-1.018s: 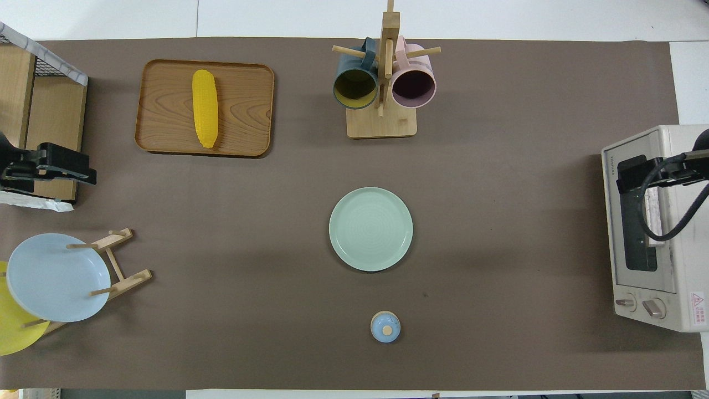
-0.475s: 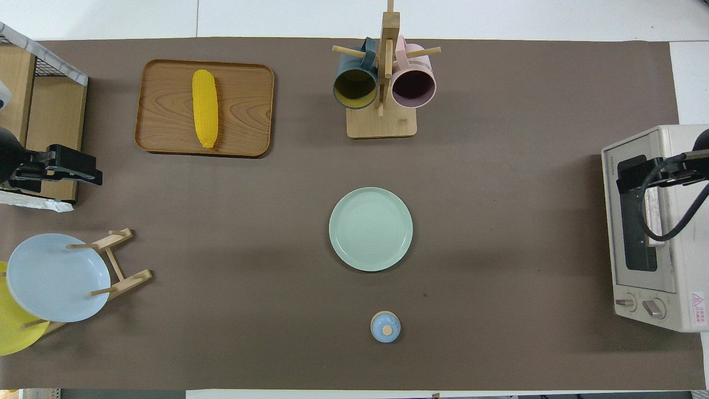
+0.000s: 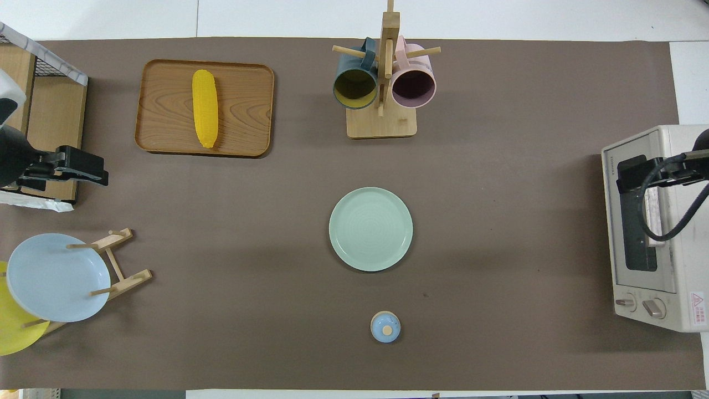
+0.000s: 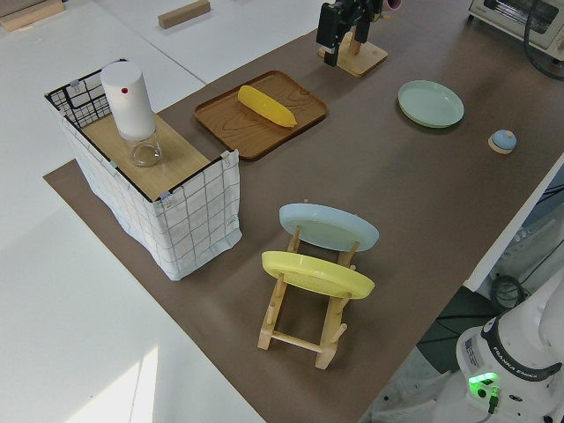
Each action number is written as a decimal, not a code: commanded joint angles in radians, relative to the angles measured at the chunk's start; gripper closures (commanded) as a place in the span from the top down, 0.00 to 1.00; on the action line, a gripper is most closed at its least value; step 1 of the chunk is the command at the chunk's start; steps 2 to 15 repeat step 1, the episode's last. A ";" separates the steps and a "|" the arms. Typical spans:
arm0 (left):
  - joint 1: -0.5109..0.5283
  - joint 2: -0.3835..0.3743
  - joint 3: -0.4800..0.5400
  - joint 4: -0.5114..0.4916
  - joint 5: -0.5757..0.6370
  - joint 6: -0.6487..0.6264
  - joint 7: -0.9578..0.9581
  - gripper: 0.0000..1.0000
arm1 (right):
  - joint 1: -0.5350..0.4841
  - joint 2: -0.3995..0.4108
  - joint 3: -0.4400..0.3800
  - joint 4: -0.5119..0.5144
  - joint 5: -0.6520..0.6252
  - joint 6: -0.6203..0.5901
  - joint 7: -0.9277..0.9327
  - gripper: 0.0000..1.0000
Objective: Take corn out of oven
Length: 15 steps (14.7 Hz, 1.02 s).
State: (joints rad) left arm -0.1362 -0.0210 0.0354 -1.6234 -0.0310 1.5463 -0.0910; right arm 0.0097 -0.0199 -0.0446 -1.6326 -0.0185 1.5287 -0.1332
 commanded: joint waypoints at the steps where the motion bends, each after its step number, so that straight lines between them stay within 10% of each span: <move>1: 0.021 -0.008 -0.015 -0.003 0.020 0.018 0.013 1.00 | -0.010 0.001 0.003 0.014 0.025 -0.022 -0.006 1.00; 15: 0.021 -0.008 -0.015 -0.003 0.020 0.018 0.013 1.00 | -0.010 0.001 0.003 0.014 0.025 -0.022 -0.006 1.00</move>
